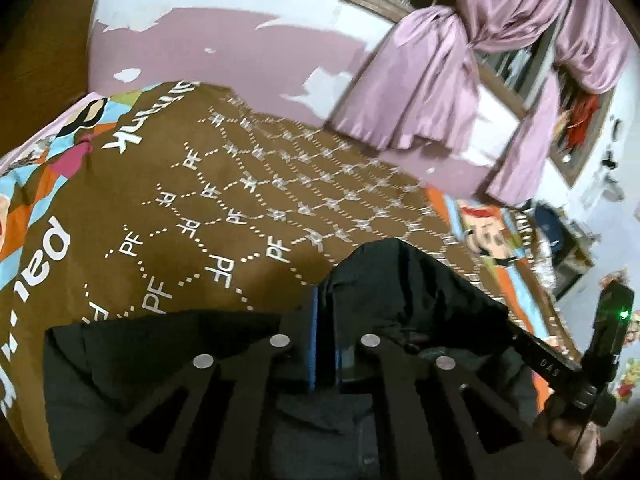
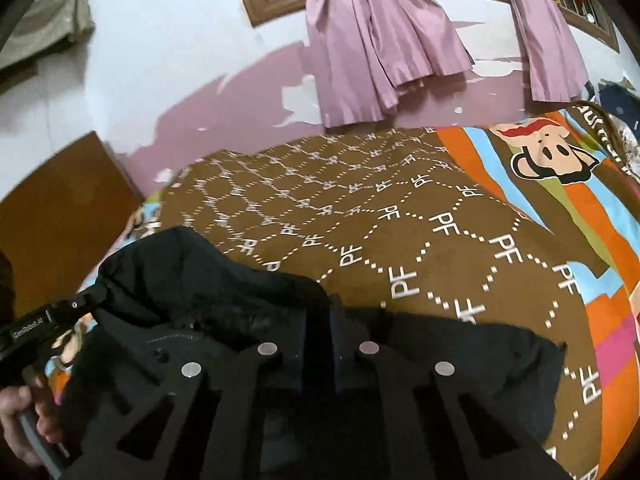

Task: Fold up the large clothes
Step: 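Grasp the black jacket edge with both grippers and fold it toward the collar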

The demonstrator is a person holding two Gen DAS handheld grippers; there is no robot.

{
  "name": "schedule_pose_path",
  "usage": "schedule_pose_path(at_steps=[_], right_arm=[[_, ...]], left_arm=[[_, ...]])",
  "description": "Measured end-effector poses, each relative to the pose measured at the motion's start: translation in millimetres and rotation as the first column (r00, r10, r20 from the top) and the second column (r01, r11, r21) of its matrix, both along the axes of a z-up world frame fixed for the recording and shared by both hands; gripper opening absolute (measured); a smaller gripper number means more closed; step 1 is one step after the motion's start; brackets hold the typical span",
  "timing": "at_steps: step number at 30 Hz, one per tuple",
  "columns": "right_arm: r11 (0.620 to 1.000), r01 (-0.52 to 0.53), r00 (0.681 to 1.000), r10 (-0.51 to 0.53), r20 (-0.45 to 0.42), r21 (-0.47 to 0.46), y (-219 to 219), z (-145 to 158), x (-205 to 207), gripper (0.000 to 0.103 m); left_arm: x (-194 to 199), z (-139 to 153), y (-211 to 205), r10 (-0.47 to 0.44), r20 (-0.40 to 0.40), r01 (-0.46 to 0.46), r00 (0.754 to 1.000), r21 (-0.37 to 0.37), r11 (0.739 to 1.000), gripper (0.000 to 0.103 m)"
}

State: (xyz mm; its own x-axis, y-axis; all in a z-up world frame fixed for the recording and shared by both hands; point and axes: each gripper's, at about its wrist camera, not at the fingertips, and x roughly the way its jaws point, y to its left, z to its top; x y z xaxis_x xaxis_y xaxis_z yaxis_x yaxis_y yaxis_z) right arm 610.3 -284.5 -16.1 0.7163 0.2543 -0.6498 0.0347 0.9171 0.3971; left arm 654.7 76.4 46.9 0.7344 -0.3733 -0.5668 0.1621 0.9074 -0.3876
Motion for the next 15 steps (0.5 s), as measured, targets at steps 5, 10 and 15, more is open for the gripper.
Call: schedule_pose_path(at_steps=[5, 10, 15], right_arm=[[0.989, -0.125, 0.992, 0.125, -0.006, -0.081, -2.8, -6.1, -35.6, 0.007], [0.957, -0.181, 0.977, 0.149, -0.151, -0.228, 23.9, -55.5, -34.8, 0.006], [0.937, -0.203, 0.966, 0.144, -0.214, -0.284, 38.1, -75.8, -27.7, 0.007]], left_arm=[[-47.0, 2.3, 27.0, -0.078, 0.027, 0.080, 0.997, -0.062, 0.995, 0.002], [-68.5, -24.0, 33.1, -0.148, -0.076, 0.148, 0.986, 0.002, 0.989, 0.002], [-55.8, -60.8, 7.8, -0.135, -0.185, 0.163, 0.973, 0.145, 0.976, 0.002]])
